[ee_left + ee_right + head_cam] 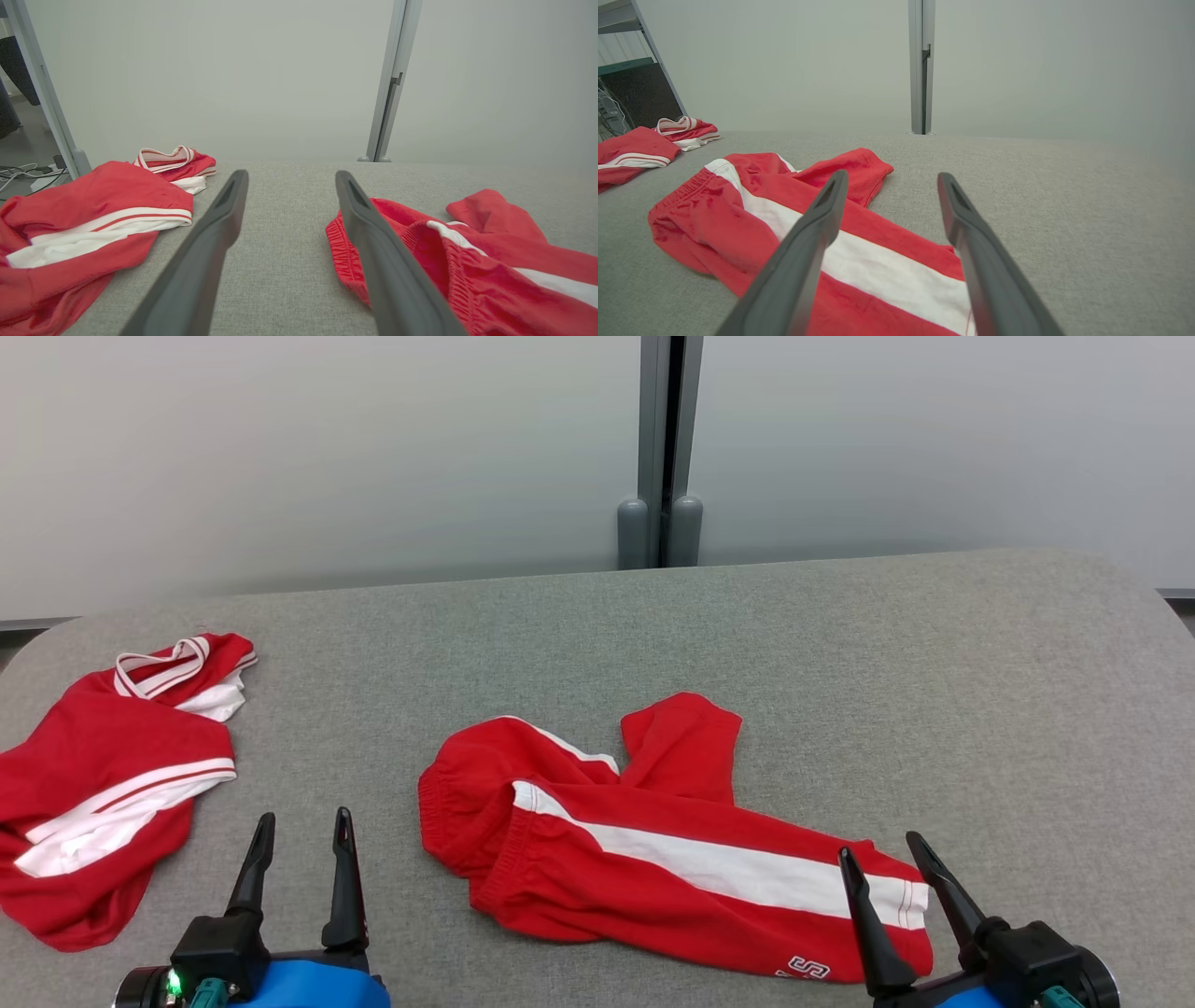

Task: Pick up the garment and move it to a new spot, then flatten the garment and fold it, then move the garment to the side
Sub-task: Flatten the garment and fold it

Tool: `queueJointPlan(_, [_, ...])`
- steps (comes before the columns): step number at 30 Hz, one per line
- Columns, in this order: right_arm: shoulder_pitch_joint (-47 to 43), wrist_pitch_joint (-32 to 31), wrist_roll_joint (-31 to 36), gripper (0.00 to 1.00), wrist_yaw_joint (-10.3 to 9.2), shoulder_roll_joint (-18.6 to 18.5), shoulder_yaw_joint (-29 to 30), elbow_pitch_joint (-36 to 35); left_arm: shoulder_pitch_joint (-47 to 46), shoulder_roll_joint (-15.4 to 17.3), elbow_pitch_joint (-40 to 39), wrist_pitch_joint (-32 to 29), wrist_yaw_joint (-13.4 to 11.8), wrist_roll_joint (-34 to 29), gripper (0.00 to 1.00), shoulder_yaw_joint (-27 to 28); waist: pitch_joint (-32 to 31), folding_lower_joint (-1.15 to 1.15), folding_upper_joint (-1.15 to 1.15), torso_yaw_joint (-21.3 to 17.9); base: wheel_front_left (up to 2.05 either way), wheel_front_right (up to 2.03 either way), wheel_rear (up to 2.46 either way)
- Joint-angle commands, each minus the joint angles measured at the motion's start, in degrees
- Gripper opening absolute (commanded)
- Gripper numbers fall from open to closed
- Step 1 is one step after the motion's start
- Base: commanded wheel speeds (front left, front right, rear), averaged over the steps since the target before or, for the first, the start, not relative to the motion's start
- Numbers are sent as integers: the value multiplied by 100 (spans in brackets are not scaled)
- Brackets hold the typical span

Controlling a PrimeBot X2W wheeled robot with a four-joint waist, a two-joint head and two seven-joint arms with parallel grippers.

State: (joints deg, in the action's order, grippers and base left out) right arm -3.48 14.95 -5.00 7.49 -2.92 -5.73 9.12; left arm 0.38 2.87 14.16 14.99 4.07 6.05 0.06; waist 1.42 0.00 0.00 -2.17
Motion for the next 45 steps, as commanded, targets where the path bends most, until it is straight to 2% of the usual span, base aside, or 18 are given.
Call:
queueJointPlan(1, [-13,18,47,100,1,4,11,21,55,4,-3,29,-1,-27,100,30,-3,0,0,-18,0,0,0])
queueJointPlan(8, [65,12,9,100,1,4,211,241,-19,3,43,29,86,61,100,-99,20,0,0,-117,0,0,0])
queueJointPlan(14, [228,10,166,100,1,3,508,792,-286,4,256,29,222,164,100,-698,141,0,0,-294,0,0,0])
queueJointPlan(19, [405,19,104,100,1,4,536,1295,-537,4,684,29,294,270,100,-1138,240,0,0,-465,0,0,0])
queueJointPlan(30, [1035,26,-262,100,1,3,86,2374,-998,76,1656,29,336,561,100,-1639,431,0,0,-650,0,0,0])
queueJointPlan(38, [1484,28,-612,100,1,-88,-369,2944,-1381,201,2107,29,340,1009,100,-2012,527,0,0,-656,0,0,0])
queueJointPlan(45, [1685,28,-1004,100,1,-163,-760,3128,-1667,296,2251,29,340,1194,100,-2234,588,0,0,-660,0,0,0])
